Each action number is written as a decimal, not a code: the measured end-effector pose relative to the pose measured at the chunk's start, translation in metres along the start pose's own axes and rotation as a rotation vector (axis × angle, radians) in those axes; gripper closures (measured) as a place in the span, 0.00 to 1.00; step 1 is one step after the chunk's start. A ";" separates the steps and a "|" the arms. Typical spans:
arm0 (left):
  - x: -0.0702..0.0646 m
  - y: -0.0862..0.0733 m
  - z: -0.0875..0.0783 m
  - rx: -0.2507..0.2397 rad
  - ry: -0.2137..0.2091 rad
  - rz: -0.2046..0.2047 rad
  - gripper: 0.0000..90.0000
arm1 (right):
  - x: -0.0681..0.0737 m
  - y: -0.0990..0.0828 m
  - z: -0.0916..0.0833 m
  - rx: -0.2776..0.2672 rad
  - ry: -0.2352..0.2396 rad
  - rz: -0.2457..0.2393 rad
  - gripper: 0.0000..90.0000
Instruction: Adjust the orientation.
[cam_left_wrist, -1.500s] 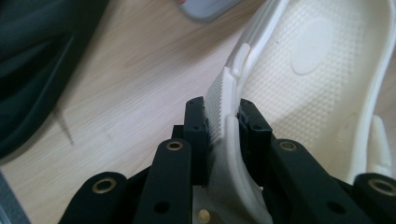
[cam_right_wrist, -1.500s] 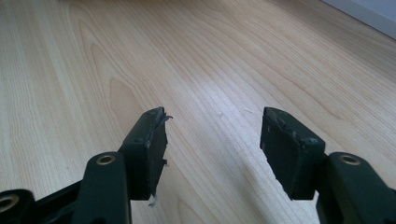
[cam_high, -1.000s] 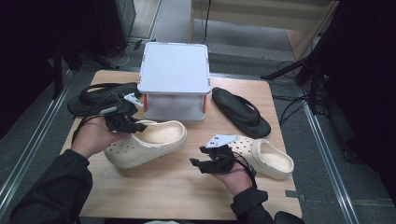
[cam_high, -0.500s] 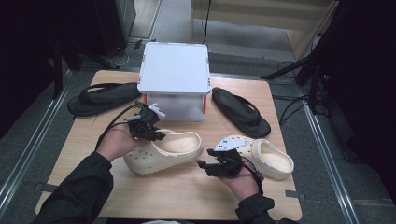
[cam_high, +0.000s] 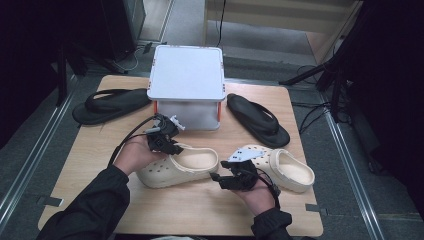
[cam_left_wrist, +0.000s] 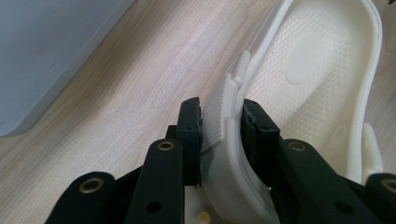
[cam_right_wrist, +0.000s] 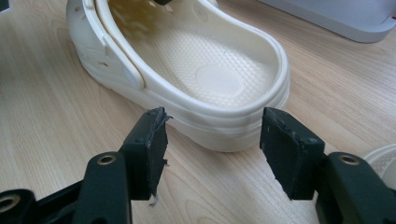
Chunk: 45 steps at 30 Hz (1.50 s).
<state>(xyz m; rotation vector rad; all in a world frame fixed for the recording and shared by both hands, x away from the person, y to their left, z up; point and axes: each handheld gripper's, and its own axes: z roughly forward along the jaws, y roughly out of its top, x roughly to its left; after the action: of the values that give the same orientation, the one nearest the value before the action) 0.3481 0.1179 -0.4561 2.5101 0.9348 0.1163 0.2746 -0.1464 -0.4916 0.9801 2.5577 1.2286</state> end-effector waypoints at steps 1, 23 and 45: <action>-0.001 0.001 0.000 0.001 0.006 0.000 0.76 | 0.000 0.000 0.000 -0.002 0.003 0.003 0.46; -0.003 -0.014 -0.052 -0.179 -0.040 -0.063 0.76 | -0.005 0.004 -0.001 -0.011 0.037 0.015 0.68; -0.024 -0.105 -0.063 -0.294 -0.012 -0.176 1.00 | -0.011 0.020 0.020 0.022 0.058 -0.011 1.00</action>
<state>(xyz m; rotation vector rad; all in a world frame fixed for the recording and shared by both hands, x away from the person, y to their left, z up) 0.2522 0.1964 -0.4448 2.1494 1.0468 0.1695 0.3008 -0.1310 -0.4919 0.9464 2.6230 1.2465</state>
